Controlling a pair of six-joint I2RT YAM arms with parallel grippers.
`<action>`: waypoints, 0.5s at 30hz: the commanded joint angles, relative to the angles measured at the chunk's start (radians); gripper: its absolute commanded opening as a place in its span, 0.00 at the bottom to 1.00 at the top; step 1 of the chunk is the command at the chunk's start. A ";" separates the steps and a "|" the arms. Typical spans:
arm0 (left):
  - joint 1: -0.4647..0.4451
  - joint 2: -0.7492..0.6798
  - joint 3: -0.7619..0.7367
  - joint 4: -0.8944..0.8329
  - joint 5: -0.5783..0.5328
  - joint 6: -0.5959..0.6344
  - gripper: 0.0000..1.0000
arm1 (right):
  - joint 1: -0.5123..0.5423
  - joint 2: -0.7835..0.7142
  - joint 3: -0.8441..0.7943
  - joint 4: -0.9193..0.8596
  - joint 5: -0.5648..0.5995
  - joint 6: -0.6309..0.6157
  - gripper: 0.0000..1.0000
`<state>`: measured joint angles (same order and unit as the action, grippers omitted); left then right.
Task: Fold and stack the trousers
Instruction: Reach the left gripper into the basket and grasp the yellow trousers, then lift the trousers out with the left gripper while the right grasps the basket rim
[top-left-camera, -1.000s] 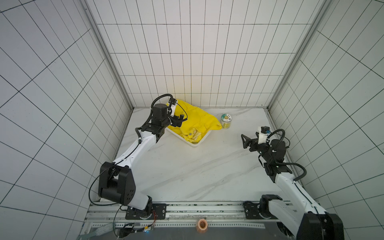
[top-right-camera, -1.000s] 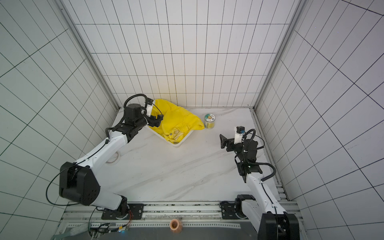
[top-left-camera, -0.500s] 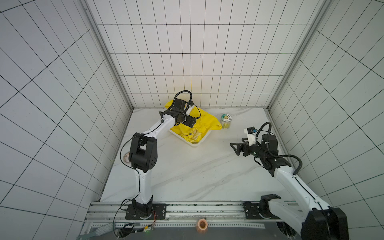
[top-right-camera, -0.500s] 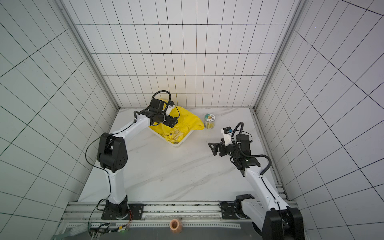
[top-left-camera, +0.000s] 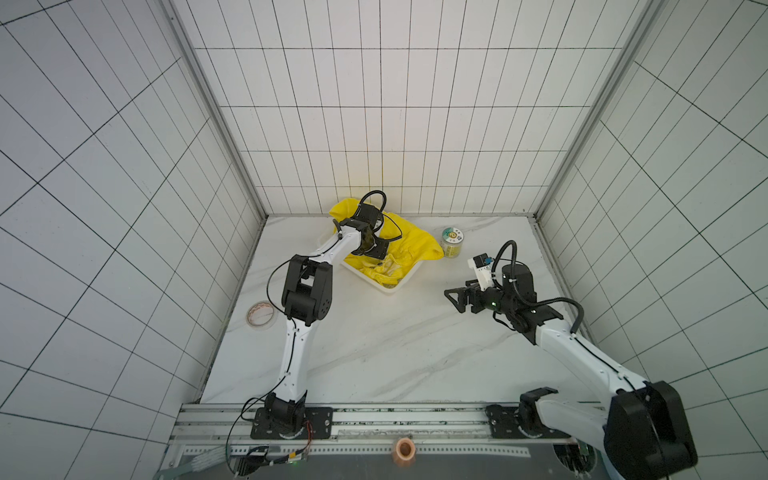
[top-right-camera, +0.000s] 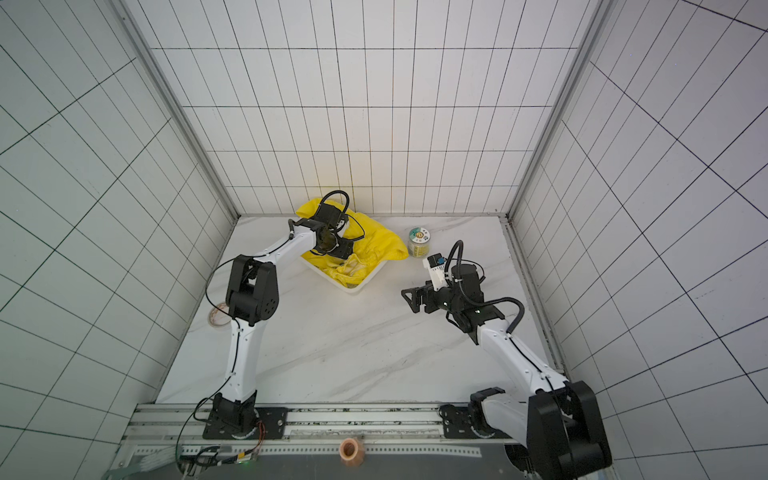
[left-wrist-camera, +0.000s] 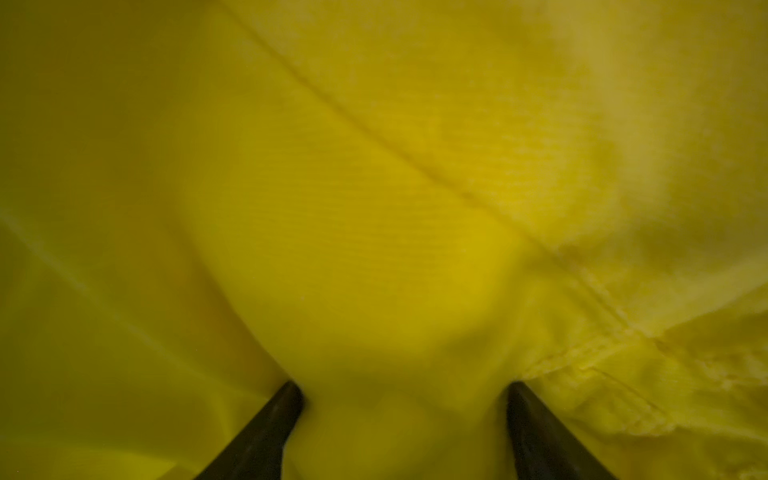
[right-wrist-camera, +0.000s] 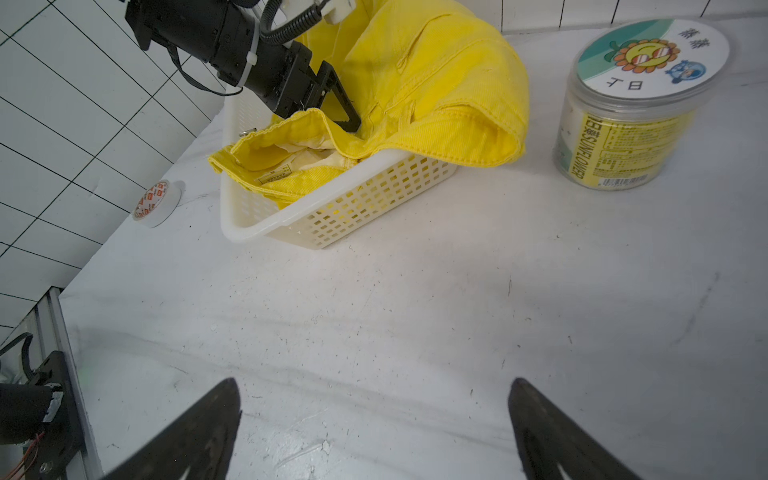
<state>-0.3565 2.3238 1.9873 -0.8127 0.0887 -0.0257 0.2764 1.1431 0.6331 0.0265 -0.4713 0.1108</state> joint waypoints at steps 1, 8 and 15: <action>0.001 0.057 0.028 -0.053 0.053 -0.027 0.38 | 0.013 0.018 0.113 0.041 0.016 0.039 1.00; 0.020 -0.051 0.094 -0.076 0.111 -0.079 0.00 | 0.015 0.051 0.111 0.124 0.059 0.190 1.00; 0.042 -0.330 0.077 -0.044 0.184 -0.208 0.00 | 0.041 0.154 0.148 0.205 0.117 0.447 1.00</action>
<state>-0.3279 2.1727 2.0464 -0.9016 0.2199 -0.1558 0.2935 1.2705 0.6670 0.1734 -0.3927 0.4160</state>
